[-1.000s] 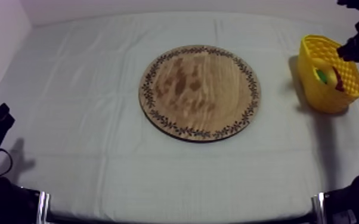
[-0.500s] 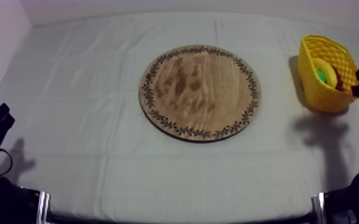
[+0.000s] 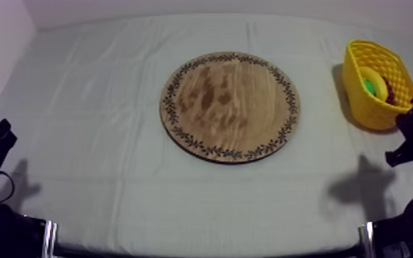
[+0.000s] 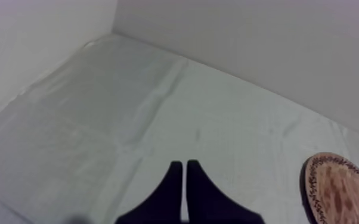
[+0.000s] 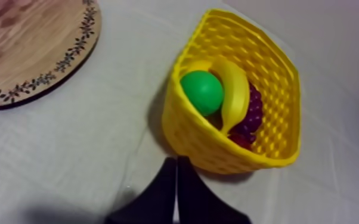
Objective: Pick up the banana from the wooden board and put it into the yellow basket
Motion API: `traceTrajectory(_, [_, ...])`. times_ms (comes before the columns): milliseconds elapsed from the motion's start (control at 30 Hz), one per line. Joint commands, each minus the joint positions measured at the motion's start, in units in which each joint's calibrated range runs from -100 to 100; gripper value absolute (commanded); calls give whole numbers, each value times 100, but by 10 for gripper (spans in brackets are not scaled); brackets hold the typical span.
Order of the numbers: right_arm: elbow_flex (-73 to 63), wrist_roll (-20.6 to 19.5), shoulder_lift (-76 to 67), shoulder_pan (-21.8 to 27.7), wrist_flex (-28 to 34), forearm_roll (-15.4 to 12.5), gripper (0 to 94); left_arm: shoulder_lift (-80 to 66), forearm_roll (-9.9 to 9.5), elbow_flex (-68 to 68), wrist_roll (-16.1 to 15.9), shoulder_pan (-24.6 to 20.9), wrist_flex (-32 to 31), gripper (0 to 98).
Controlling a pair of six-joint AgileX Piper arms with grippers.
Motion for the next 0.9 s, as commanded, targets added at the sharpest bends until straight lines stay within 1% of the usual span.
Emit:
traceTrajectory(0, [-9, -816, -620, -94, 223, 423, 3, 2, -1, -2, 2, -2, -1, 1])
traceTrajectory(67, [-9, -1097, -906, -221, 382, 646, 3, 2, -1, -2, 2, -2, -1, 1])
traceTrajectory(167, [15, -1658, -1311, -444, 508, 1042, 3, 2, -1, -2, 2, -2, -1, 1])
traceTrajectory(367, [265, -2712, -1987, -1005, 525, 2093, 3, 2, -1, -2, 2, -2, -1, 1])
traceTrajectory(467, [410, -3053, -2126, -1160, 359, 2404, 3, 2, -1, -2, 2, -2, -1, 1])
traceTrajectory(533, [466, -3122, -2163, -1215, 274, 2503, 3, 2, -1, -2, 2, -2, -1, 1])
traceTrajectory(667, [615, -2995, -2190, -1258, -39, 2684, 3, 2, -1, -2, 2, -2, -1, 1])
traceTrajectory(733, [693, -2869, -2194, -1269, -265, 2790, 4, 2, -1, -2, 2, -2, -1, 1])
traceTrajectory(867, [751, -2605, -2198, -1300, -418, 2877, 4, 2, -1, -2, 2, -2, -1, 1])
